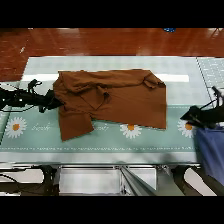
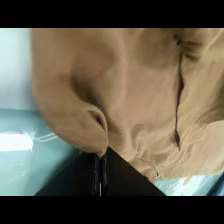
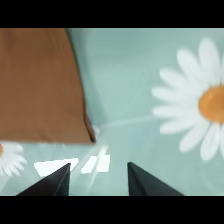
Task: Fold the shirts.
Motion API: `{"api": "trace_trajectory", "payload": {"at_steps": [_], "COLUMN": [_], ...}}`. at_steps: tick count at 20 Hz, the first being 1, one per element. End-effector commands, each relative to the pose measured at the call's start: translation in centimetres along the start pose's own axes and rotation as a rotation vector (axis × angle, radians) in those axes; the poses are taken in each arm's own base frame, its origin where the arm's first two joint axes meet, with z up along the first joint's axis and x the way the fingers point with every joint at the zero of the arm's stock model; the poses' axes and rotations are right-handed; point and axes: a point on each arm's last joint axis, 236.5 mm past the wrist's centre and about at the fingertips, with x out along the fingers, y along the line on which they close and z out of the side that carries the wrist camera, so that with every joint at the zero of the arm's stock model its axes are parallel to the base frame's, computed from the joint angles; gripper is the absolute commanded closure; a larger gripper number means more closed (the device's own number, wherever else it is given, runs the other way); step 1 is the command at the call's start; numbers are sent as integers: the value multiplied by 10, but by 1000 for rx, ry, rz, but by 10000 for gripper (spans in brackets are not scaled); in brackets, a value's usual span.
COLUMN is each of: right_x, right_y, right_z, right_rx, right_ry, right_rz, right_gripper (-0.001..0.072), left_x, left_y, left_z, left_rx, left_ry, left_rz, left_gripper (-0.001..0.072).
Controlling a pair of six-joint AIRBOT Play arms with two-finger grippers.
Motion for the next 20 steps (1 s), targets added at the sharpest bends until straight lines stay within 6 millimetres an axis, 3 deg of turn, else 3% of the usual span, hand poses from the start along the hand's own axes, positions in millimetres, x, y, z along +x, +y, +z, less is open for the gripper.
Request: {"api": "trace_trajectory", "payload": {"at_steps": [1, 6, 11, 15, 16, 17, 18, 19, 20], "right_x": [29, 63, 95, 103, 106, 108, 107, 100, 85], "right_y": [-10, 7, 34, 60, 68, 78, 91, 106, 123], "right_z": [-40, -54, -19, 16, 20, 24, 27, 34, 43], "right_rx": [53, 17, 89, 136, 112, 73, 11, -57, -109], "right_ry": [126, 170, 93, 30, 39, 48, 51, 39, 21], "right_rz": [7, 38, 126, 208, 208, 208, 215, 227, 248], "right_gripper": [300, 300, 300, 315, 353, 443, 639, 688, 688], "left_x": [0, 0, 0, 0, 0, 0, -1, -4, -12], "left_y": [-3, -4, -5, -4, -4, -4, -6, -11, -18], "left_z": [1, 0, -4, -3, -2, -2, -2, -3, 0], "left_rx": [7, 7, 15, 23, 22, 22, 22, 29, 49], "left_ry": [-1, 6, 20, 16, 14, 13, 13, 17, 12], "left_rz": [-1, -3, -7, -5, -5, -6, -11, -20, -29], "left_gripper": [686, 686, 686, 686, 686, 686, 686, 686, 686]}}
